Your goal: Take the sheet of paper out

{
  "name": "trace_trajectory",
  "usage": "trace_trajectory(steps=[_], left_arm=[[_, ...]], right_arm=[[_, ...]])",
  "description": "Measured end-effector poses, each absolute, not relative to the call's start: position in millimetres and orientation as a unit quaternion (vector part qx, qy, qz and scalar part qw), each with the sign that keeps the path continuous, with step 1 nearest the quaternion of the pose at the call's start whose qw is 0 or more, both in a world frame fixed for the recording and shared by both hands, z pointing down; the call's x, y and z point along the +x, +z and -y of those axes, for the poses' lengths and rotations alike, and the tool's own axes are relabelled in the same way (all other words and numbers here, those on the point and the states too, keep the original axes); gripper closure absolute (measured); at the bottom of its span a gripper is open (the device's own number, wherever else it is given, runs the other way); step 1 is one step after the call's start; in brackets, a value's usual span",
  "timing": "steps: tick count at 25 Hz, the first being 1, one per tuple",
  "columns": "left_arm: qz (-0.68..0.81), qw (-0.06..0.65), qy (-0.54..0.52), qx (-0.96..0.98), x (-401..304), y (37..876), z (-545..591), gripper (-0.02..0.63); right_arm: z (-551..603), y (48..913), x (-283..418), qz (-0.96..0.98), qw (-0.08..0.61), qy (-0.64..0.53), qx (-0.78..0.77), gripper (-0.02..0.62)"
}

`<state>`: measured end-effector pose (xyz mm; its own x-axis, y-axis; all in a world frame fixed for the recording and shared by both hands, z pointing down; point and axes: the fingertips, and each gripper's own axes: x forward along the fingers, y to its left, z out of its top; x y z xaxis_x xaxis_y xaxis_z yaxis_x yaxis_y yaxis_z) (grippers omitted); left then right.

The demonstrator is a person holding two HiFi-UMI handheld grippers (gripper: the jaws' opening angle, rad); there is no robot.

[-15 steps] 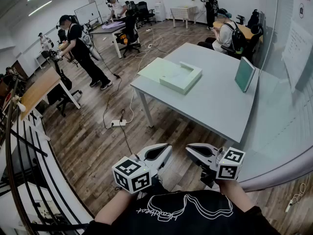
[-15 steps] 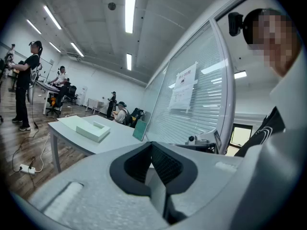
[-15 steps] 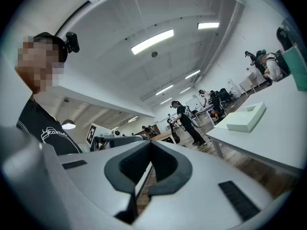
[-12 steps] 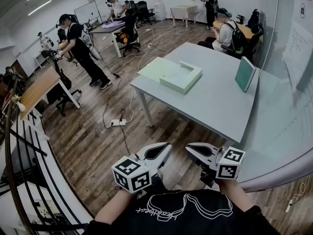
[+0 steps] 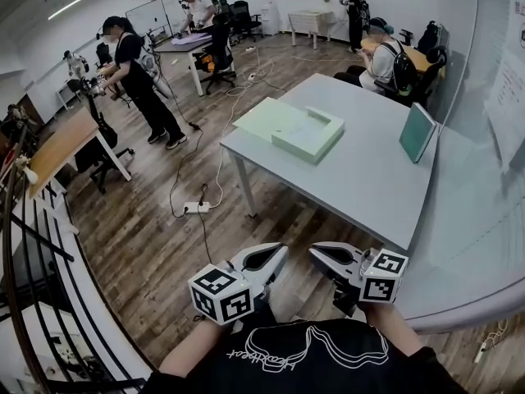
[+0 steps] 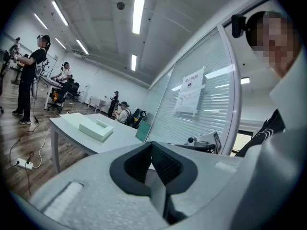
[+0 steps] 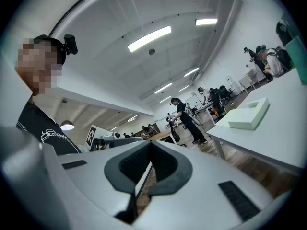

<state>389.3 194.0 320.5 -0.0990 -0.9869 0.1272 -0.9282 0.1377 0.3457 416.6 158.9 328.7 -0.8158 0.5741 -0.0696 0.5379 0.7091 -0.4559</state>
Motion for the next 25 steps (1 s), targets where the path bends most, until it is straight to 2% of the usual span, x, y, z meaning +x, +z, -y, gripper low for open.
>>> trace_trajectory(steps=[10, 25], left_arm=[[0.734, 0.181, -0.106, 0.645, 313.6, 343.7, -199.5, 0.594], [0.722, 0.248, -0.119, 0.634, 82.4, 371.5, -204.3, 0.594]], right_arm=[[-161.9, 355.8, 341.3, 0.922, 0.062, 0.246, -0.293, 0.588], [-162.4, 383.4, 114.6, 0.908, 0.105, 0.287, -0.286, 0.588]])
